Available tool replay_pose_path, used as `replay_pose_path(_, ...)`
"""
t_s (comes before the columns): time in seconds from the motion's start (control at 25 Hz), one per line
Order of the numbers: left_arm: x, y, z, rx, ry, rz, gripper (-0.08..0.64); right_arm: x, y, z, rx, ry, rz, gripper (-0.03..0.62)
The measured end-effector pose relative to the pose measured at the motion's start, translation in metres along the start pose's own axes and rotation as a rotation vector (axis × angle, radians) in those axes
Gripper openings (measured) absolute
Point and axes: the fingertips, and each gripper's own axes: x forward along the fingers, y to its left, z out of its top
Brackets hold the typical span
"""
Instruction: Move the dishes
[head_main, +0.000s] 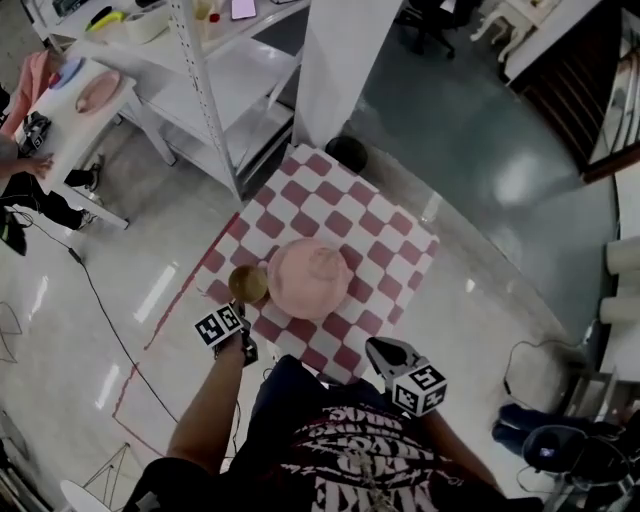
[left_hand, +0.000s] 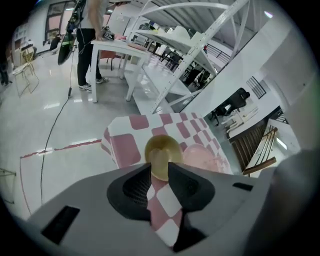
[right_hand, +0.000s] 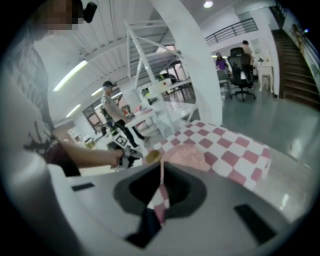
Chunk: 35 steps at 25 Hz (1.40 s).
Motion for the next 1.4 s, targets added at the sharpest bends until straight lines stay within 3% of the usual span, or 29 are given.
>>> replay_pose_path(0.2, 0.065, 0.025, -0.012, -0.023, 0.141, 0.018, 0.147, -0.011, -0.002, -0.022, 0.065, -0.004, -0.132, 0.043)
replay_pose_path(0.28, 0.073, 0.033, -0.01, 0.004, 0.166, 0.049, 0.054, -0.01, -0.001, -0.023, 0.072, -0.016, -0.153, 0.043)
replay_pose_path(0.36, 0.067, 0.032, -0.003, 0.063, 0.17, 0.067, 0.037, -0.008, -0.002, -0.021, 0.081, -0.033, -0.165, 0.043)
replay_pose_path(0.52, 0.034, -0.015, 0.009, 0.236, 0.185, -0.017, 0.035, -0.004, -0.003, -0.007, 0.097, -0.086, -0.173, 0.043)
replay_pose_path(0.64, 0.037, -0.058, 0.0, 0.352, 0.251, -0.098, 0.035, -0.003, -0.003, -0.003, 0.126, -0.111, -0.174, 0.043)
replay_pose_path(0.92, 0.1, -0.101, -0.032, 0.413, 0.374, -0.133, 0.04, -0.018, -0.006, -0.012, 0.159, -0.109, -0.209, 0.043)
replay_pose_path(0.96, 0.104, -0.103, -0.035, 0.421, 0.378, -0.139, 0.068, -0.021, -0.008, -0.015, 0.161, -0.106, -0.216, 0.043)
replay_pose_path(1.0, 0.104, -0.105, -0.037, 0.424, 0.373, -0.144, 0.125, -0.024, -0.01, -0.018, 0.164, -0.103, -0.222, 0.043)
replay_pose_path(1.04, 0.102, -0.105, -0.039, 0.426, 0.364, -0.146, 0.138, -0.027, -0.011, -0.02, 0.165, -0.102, -0.225, 0.043)
replay_pose_path(1.24, 0.069, -0.107, -0.039, 0.439, 0.3, -0.17, 0.149, -0.039, -0.019, -0.013, 0.136, -0.113, -0.211, 0.043)
replay_pose_path(1.4, 0.008, -0.16, -0.024, 0.482, 0.124, -0.331, 0.134, -0.041, -0.029, 0.014, 0.013, -0.137, -0.172, 0.043)
